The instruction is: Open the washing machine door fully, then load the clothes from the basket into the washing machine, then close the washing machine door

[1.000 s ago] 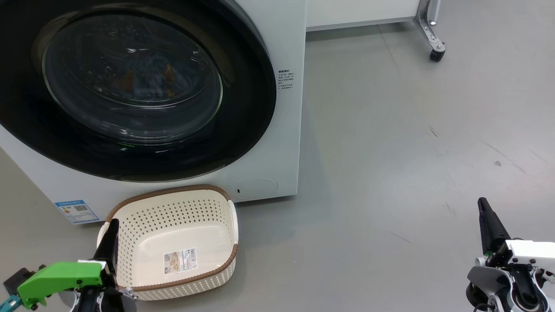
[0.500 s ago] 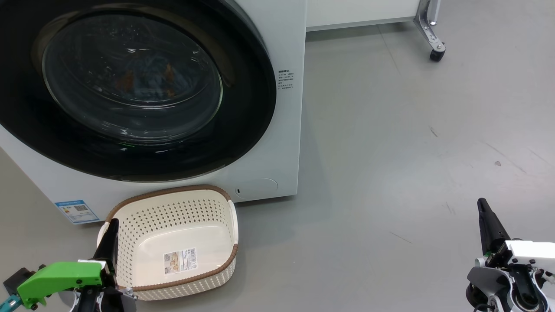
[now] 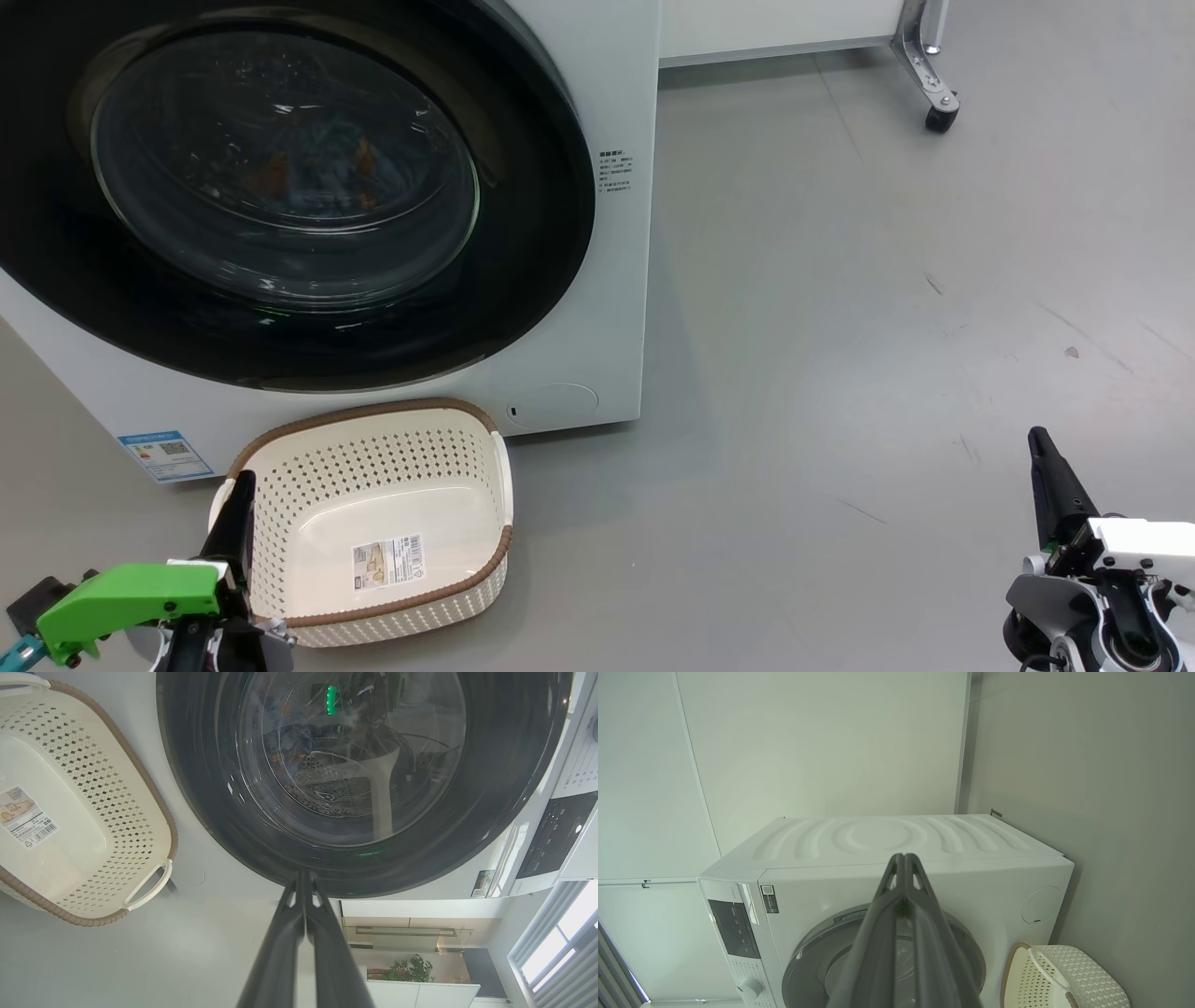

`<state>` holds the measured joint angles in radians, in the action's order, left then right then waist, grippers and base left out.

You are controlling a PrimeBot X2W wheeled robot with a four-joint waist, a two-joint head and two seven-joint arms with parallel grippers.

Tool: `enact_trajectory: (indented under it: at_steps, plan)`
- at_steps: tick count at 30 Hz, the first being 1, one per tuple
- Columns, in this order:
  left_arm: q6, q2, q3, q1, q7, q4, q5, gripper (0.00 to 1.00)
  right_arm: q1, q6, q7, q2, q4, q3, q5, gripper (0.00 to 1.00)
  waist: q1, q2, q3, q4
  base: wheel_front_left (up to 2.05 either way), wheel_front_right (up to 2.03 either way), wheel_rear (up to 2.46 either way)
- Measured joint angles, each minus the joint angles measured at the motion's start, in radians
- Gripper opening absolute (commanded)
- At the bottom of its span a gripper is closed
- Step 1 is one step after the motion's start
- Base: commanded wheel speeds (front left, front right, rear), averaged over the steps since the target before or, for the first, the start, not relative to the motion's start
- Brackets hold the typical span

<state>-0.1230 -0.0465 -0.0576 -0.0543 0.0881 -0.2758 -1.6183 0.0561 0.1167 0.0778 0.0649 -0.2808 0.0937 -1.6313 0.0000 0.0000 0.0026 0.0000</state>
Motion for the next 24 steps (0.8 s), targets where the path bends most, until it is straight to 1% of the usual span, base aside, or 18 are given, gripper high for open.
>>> enact_trajectory:
  at_steps: [24]
  plan:
    - [0.000,0.000,-0.001,0.000,0.000,0.000,0.000,0.00,0.000,0.000,0.000,0.000,0.000,0.001,0.000,0.00,0.0000,0.0000,0.000,0.000,0.00,0.00,0.00]
